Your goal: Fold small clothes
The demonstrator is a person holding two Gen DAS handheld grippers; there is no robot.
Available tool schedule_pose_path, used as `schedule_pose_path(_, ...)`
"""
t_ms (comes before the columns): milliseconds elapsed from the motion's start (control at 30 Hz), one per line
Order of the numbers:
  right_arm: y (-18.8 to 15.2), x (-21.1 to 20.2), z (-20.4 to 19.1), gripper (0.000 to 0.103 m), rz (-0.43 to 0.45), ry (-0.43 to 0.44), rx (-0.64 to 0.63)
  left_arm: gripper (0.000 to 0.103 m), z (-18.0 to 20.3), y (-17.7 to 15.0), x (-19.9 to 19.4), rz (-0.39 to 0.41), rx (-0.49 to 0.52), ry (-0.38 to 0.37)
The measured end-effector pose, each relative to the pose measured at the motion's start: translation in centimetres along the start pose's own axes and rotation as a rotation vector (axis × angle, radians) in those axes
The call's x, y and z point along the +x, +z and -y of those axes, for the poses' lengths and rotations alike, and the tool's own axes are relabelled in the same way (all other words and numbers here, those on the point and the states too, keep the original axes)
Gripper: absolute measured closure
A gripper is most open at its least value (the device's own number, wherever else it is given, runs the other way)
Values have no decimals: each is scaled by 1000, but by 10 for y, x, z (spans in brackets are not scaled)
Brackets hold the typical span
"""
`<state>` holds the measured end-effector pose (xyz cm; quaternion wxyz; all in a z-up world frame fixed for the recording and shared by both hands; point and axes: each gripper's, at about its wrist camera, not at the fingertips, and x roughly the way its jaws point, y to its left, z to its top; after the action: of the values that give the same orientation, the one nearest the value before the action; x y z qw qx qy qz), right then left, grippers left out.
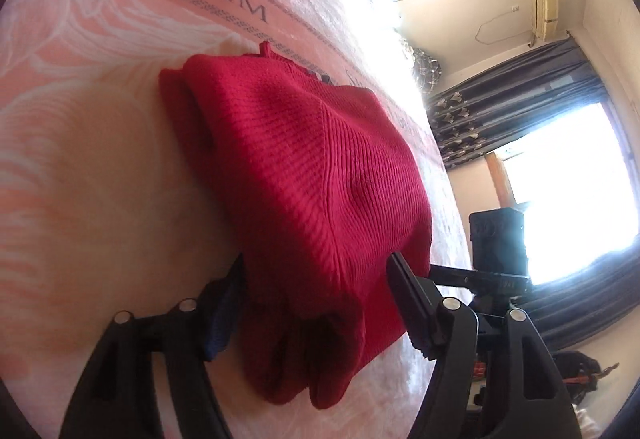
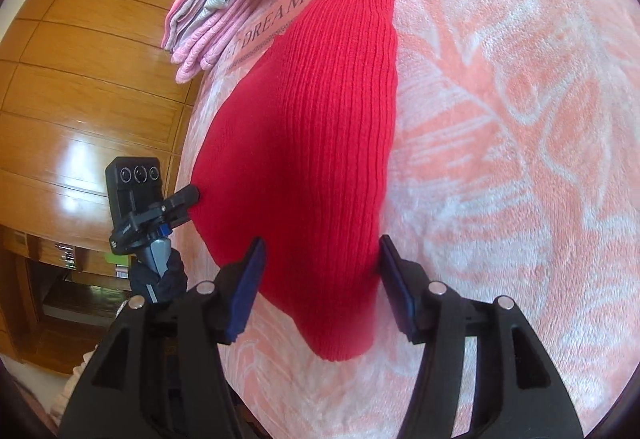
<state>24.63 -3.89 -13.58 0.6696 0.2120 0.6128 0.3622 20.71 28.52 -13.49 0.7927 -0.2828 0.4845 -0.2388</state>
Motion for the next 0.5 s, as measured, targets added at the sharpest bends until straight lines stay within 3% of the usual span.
schedule_pose_path(233,-19,9,-1,58,-30,-34,-37,34,37,-27,1,16,118,104)
schedule_pose_path(333,-21,14,-6,67,-24,-73,-63,35,26,-32,12,-20,105,134)
schedule_pose_path(500,-28,18,0,76,-16,-102,-66,40,29,-38,15,-8,163,169)
